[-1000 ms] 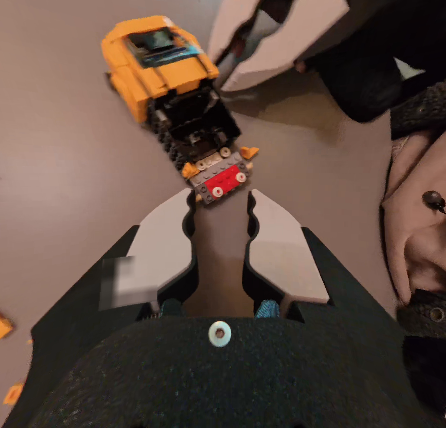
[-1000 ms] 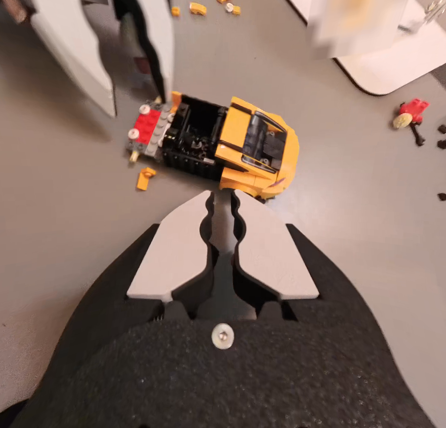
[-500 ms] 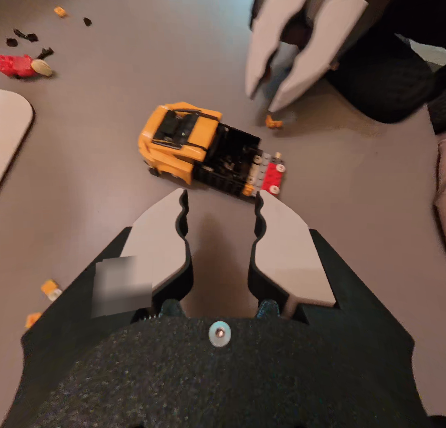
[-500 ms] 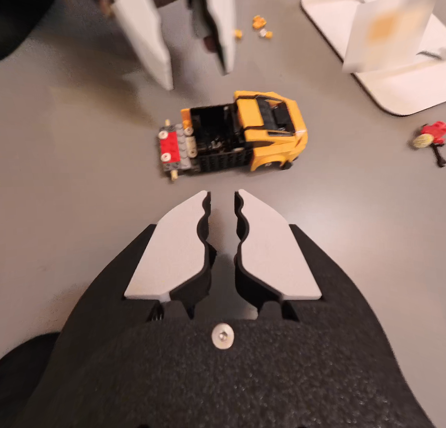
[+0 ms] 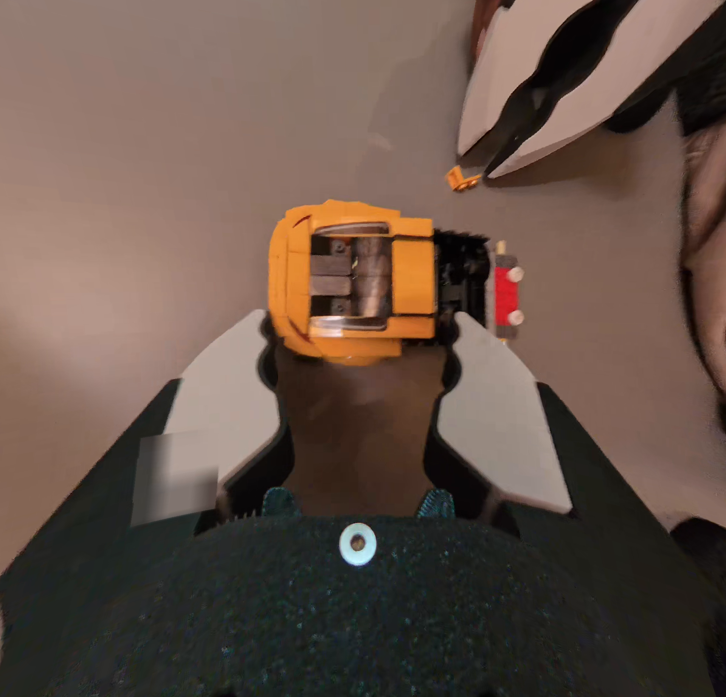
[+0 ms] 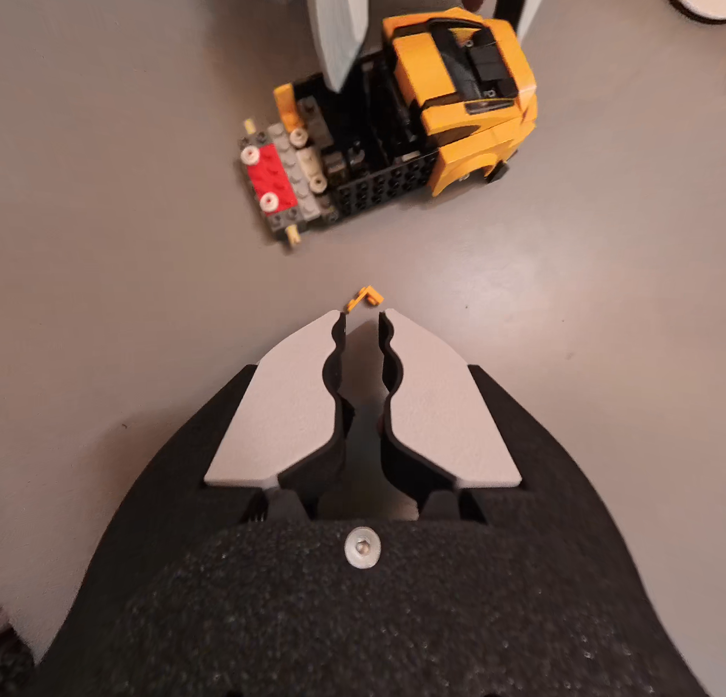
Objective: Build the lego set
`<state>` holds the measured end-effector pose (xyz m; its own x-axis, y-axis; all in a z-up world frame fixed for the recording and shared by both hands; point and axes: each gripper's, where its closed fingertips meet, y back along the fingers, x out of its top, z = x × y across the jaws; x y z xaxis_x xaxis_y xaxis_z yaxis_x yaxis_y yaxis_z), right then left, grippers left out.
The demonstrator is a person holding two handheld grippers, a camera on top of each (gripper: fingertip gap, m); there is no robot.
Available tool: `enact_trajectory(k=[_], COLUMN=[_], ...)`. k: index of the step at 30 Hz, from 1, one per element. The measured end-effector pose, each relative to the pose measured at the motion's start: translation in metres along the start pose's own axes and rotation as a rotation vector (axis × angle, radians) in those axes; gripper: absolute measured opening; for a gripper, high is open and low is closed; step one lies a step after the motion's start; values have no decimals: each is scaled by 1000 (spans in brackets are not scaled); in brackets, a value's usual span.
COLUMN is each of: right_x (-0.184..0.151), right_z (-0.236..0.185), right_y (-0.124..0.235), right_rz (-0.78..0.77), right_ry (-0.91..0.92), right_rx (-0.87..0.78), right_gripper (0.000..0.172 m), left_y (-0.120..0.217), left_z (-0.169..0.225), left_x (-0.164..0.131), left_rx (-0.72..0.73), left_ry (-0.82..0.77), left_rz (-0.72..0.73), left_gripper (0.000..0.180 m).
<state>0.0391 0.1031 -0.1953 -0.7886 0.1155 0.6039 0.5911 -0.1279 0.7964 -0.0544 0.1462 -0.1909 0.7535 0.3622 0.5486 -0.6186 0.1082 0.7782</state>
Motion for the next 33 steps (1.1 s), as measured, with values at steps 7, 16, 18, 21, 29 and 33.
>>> enact_trajectory(k=[7, 16, 18, 21, 29, 33], right_x=[-1, 9, 16, 36, 76, 81], right_z=[-2, 1, -2, -18, -72, -83], right_y=[-7, -10, -4, 16, 42, 46], right_rz=[-66, -48, 3, 144, 231, 198], right_ry=[25, 152, 269, 527, 1144, 1280], right_rx=[33, -33, -46, -80, -173, -206], right_gripper=[12, 2, 2, 2, 1, 1], left_y=[7, 18, 33, 54, 27, 23], left_z=[17, 50, 53, 78, 139, 149], left_x=[-23, -45, -43, -19, 31, 31], left_rx=[206, 401, 428, 341, 99, 135], left_ry=[260, 498, 491, 436, 293, 235], left_rz=[113, 297, 353, 497, 590, 567], left_gripper=[76, 77, 74, 49, 34, 14])
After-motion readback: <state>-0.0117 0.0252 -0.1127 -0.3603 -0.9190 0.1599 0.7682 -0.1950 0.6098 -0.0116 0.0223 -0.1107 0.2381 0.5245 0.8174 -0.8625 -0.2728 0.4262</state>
